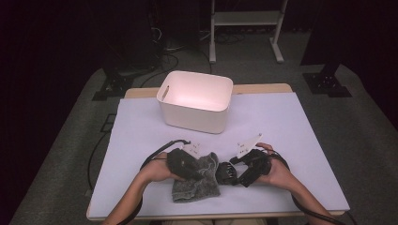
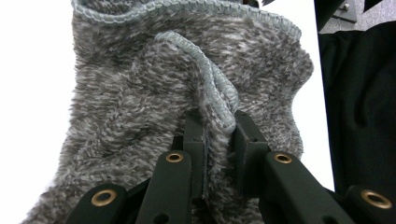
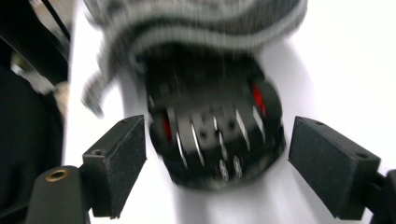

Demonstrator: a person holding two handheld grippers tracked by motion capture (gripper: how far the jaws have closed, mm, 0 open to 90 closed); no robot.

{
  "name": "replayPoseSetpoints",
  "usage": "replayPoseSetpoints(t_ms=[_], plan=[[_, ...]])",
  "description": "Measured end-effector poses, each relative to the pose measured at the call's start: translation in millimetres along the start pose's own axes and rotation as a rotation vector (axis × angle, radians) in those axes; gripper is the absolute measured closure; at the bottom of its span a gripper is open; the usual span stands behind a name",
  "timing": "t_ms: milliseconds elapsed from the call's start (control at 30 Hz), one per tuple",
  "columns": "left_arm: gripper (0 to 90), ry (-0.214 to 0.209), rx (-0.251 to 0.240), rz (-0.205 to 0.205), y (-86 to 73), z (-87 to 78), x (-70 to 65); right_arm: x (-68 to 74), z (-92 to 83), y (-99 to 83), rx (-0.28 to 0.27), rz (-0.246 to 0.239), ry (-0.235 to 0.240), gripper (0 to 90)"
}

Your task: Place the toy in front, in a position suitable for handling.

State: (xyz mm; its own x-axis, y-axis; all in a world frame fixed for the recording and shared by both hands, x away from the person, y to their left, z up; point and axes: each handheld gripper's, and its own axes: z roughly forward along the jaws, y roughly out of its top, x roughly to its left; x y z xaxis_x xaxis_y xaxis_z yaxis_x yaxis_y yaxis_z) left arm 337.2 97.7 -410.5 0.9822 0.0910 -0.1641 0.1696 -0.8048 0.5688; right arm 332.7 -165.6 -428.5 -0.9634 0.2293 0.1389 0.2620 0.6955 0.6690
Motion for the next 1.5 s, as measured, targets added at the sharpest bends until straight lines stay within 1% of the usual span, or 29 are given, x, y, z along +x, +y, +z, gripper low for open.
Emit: replayPoseSetpoints(t_ms=[67, 100, 200, 267, 333, 467, 533, 733, 767, 833, 900, 933, 1000, 1033, 1100, 1133, 1167, 1233, 1267, 1300, 1333, 1400, 1433, 1500], plan=[[77.8, 0.003, 0.008, 0.012, 1.1, -0.1, -1.0, -0.4, -1.1, 5.2, -0.033, 0.003, 0.025, 17.7], [77.7, 0.004, 0.010, 0.013, 1.4, -0.1, -1.2, 0.3, -0.1, 8.6, -0.038, 0.001, 0.032, 17.8], [77.7, -0.001, 0.012, 0.014, 2.1, 0.1, -1.5, 1.5, 8.4, 13.1, -0.022, -0.026, 0.025, 18.0], [77.7, -0.002, 0.011, 0.018, 2.8, 0.2, -1.5, 1.9, 14.0, 13.6, -0.008, -0.036, 0.015, 20.1], [77.8, -0.004, 0.013, 0.017, 2.8, 0.2, -1.4, 2.7, 17.8, 12.9, -0.021, -0.057, 0.010, 19.8], [77.7, -0.006, 0.017, 0.014, 3.3, 0.3, -1.2, 3.3, 17.9, 12.8, -0.019, -0.068, 0.003, 19.5], [77.6, -0.006, 0.020, 0.018, 3.6, 0.3, -1.9, 4.3, 16.3, 13.0, -0.014, -0.080, -0.010, 19.4], [77.6, -0.015, 0.023, 0.019, 4.5, 0.8, -2.2, -0.4, 15.3, 9.8, 0.006, -0.056, -0.008, 14.8], [77.6, -0.017, 0.024, 0.021, 4.9, 1.0, -2.1, -0.5, 16.6, 9.2, 0.011, -0.044, -0.006, 13.6], [77.6, -0.018, 0.025, 0.022, 5.2, 1.0, -2.4, -0.5, 21.1, 8.7, 0.022, -0.047, -0.002, 12.3], [77.6, -0.017, 0.023, 0.023, 5.1, 1.1, -2.9, 0.6, 25.3, 9.1, 0.029, -0.055, -0.010, 10.9], [77.6, -0.017, 0.022, 0.023, 4.9, 1.3, -3.1, 0.5, 26.1, 9.3, 0.028, -0.066, -0.014, 10.9], [77.5, -0.013, 0.013, 0.020, 3.9, 0.6, -2.6, 1.4, 26.0, 9.4, 0.031, -0.070, -0.015, 11.5], [77.5, -0.007, 0.005, 0.016, 3.4, -0.7, -1.8, 1.7, 26.3, 9.0, 0.041, -0.082, -0.022, 14.1], [77.5, 0.001, -0.018, -0.001, 2.7, -6.4, 1.1, 4.9, 29.9, 5.2, 0.080, -0.131, -0.064, 20.0], [77.5, 0.001, -0.027, -0.003, 2.6, -8.8, 2.5, 5.4, 31.4, 3.6, 0.090, -0.137, -0.070, 20.9], [77.5, 0.005, -0.029, -0.005, 2.5, -12.1, 4.3, 5.3, 32.3, 2.1, 0.091, -0.134, -0.067, 21.1], [77.5, 0.012, -0.013, -0.013, 1.8, -14.2, 6.6, 3.5, 31.3, 0.5, 0.070, -0.115, -0.053, 21.4], [77.2, 0.015, -0.005, -0.015, 1.2, -15.3, 7.3, 3.2, 31.3, 0.7, 0.069, -0.121, -0.051, 21.5], [77.2, 0.019, -0.006, -0.017, 0.7, -16.7, 7.7, 4.2, 31.1, 0.7, 0.069, -0.136, -0.057, 21.6], [77.1, 0.027, -0.012, -0.020, -0.3, -20.3, 8.3, 4.5, 31.3, 0.4, 0.065, -0.153, -0.063, 21.6], [77.0, 0.044, -0.029, -0.023, -2.1, -27.2, 9.9, 6.0, 31.3, -0.7, 0.059, -0.168, -0.073, 21.7], [77.0, 0.053, -0.036, -0.028, -3.5, -32.4, 11.5, 5.8, 31.1, -1.2, 0.056, -0.180, -0.075, 21.7], [77.1, 0.066, -0.042, -0.042, -5.4, -37.2, 13.4, 7.1, 31.0, -1.2, 0.053, -0.193, -0.084, 21.8]])
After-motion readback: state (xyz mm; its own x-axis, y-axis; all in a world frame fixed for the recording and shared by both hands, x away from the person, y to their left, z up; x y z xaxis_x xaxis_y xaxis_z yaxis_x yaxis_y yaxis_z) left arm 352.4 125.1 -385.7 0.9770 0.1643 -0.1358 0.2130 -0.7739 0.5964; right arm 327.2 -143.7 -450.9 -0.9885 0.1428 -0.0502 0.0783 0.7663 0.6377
